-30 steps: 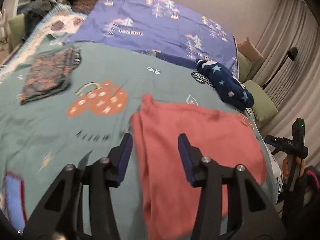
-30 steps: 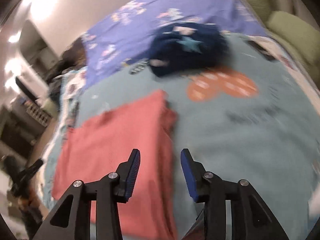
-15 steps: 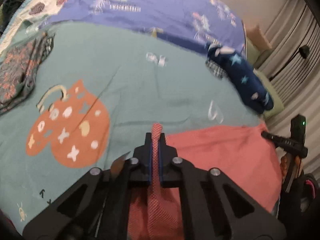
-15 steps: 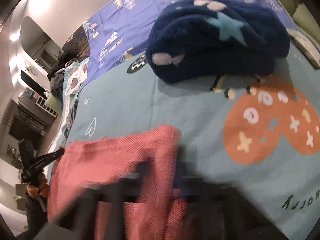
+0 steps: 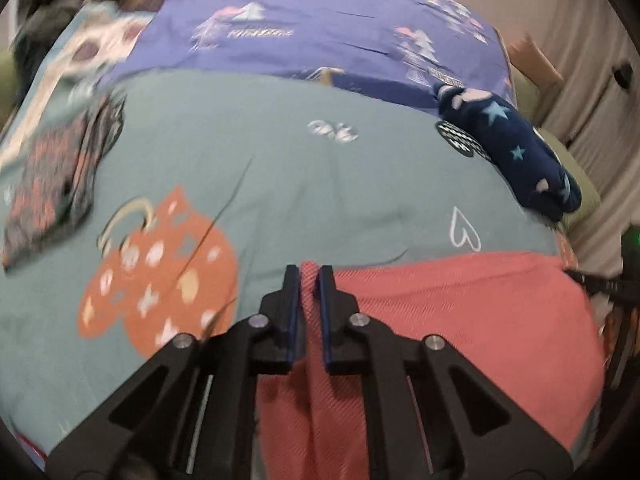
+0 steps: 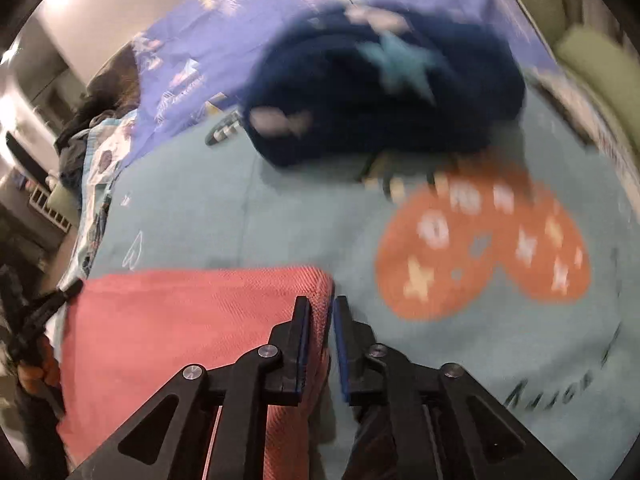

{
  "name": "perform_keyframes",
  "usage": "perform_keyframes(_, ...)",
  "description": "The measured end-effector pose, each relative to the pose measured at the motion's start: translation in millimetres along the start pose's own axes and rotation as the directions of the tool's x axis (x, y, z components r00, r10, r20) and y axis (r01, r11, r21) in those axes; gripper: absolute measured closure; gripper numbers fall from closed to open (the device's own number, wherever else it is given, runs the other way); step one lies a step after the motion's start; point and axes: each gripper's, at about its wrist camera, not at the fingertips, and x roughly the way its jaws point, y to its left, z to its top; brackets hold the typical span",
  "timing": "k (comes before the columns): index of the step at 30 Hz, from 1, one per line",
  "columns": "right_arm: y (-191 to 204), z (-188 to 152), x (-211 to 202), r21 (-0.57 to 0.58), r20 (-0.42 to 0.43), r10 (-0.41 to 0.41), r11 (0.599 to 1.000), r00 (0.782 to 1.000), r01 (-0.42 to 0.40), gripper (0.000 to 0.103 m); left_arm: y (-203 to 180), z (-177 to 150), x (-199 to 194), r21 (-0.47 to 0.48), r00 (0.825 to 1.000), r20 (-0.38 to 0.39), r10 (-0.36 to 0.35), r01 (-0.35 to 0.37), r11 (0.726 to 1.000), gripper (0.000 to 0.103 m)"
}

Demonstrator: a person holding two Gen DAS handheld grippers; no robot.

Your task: Fold small clothes

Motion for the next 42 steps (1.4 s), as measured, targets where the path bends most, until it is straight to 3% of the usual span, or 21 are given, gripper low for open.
perform_keyframes(4,0.3,-25.3,-43.6,-0.013,0.05,-0.002,1.0,0.999,0.003,0.085,5.9,-11.8,-51.1,-0.037,0.997,0.075,-0.034,0.037,0.999,0.07)
perform_keyframes(9,28.2,-72.6,-78.6,-0.112,0.044,0.084,0.991,0.995,-0.079,0.084,-16.0,-57.1,-105.4,0.046,0.988,0.081,-0.134,0.131,0.99,0.065)
perform_keyframes(11,35.1,-89.0,-76.8,-0.132,0.015,0.058,0.99,0.998,-0.056,0.084,-21.8,-82.2,-108.5,0.068,0.995,0.046,-0.086,0.083,0.994,0.064)
perform_keyframes(14,24.6,-110.2,-59.6,-0.125,-0.017,-0.088,0.988,0.996,0.086,0.085,-16.5,-119.1,-90.5,0.078,0.998,-0.057,0.039,-0.034,0.996,0.064)
perform_keyframes(15,16.9,-113.0,-58.3,-0.097,-0.01,-0.128,0.987,0.992,0.126,0.082,-11.0,-129.3,-90.9,0.069,0.998,-0.037,0.056,-0.054,0.996,0.06)
perform_keyframes(16,11.3,-114.1,-61.7,-0.069,-0.004,-0.12,0.99,0.993,0.12,0.082,-6.9,-133.5,-97.2,0.054,0.999,-0.008,0.051,-0.051,0.997,0.06)
perform_keyframes(18,6.9,-113.7,-75.0,-0.022,0.003,-0.118,0.993,0.993,0.118,0.082,-2.7,-135.7,-106.7,0.01,0.999,-0.025,0.041,-0.041,0.999,0.061)
perform_keyframes(20,14.0,-115.5,-93.5,-0.035,0.053,-0.14,0.989,0.989,0.142,0.081,-3.6,-136.8,-120.6,0.004,1.0,-0.001,0.022,-0.022,1.0,0.061)
perform_keyframes(22,23.9,-120.8,-106.6,-0.06,0.087,-0.102,0.992,0.991,0.108,0.079,-6.9,-138.7,-129.7,0.016,1.0,0.018,-0.007,0.007,1.0,0.061)
perform_keyframes(25,35.2,-132.6,-101.7,-0.091,0.048,-0.009,0.996,0.999,0.013,0.077,-8.7,-146.8,-129.1,0.017,1.0,0.009,-0.027,0.027,1.0,0.061)
perform_keyframes(30,26.4,-149.4,-72.4,-0.061,-0.046,-0.13,0.99,0.99,0.127,0.077,-10.5,-160.6,-123.5,0.013,1.0,-0.02,-0.01,0.01,1.0,0.067)
perform_keyframes(34,33.3,-148.8,-90.0,-0.049,-0.009,-0.131,0.99,0.991,0.131,0.077,-9.0,-166.1,-130.8,0.007,1.0,-0.008,-0.02,0.02,1.0,0.067)
perform_keyframes(37,53.1,-150.2,-106.1,-0.097,0.028,-0.146,0.984,0.989,0.148,0.077,-7.4,-167.8,-133.5,0.012,1.0,0.001,-0.026,0.026,1.0,0.067)
perform_keyframes(42,97.4,-150.6,-113.0,-0.209,0.06,-0.097,0.972,0.993,0.107,0.073,-1.1,-172.6,-139.6,0.017,0.999,0.02,-0.032,0.031,0.999,0.067)
